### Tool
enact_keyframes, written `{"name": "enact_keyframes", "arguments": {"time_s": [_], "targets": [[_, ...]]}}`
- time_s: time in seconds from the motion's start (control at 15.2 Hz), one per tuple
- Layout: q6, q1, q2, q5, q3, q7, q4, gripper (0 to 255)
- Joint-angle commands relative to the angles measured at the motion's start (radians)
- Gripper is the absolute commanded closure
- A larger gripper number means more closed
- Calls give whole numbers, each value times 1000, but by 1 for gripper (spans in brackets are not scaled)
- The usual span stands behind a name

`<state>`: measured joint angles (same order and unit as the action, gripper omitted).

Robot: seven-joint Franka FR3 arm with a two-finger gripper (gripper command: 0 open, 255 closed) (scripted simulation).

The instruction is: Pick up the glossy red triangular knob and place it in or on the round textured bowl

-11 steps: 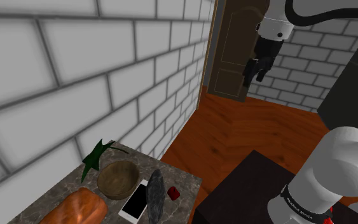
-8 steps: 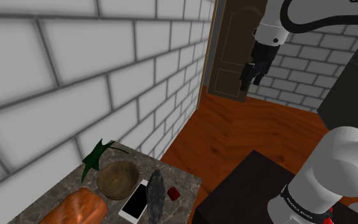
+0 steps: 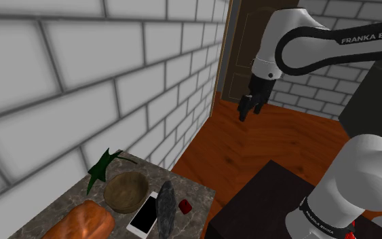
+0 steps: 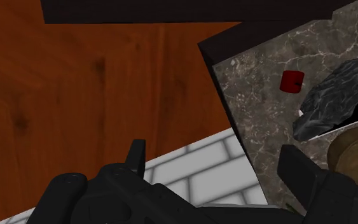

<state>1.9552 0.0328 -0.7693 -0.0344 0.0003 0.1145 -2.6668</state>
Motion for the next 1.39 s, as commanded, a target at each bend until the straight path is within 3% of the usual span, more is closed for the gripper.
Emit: {"name": "enact_keyframes", "arguments": {"time_s": [0.0,0.66,1.32], "targets": [[65,14,25,20,14,21,-41,0],[450,102,301,126,92,112,-158,0],[845,194,741,235,167,171,-110,0]]}}
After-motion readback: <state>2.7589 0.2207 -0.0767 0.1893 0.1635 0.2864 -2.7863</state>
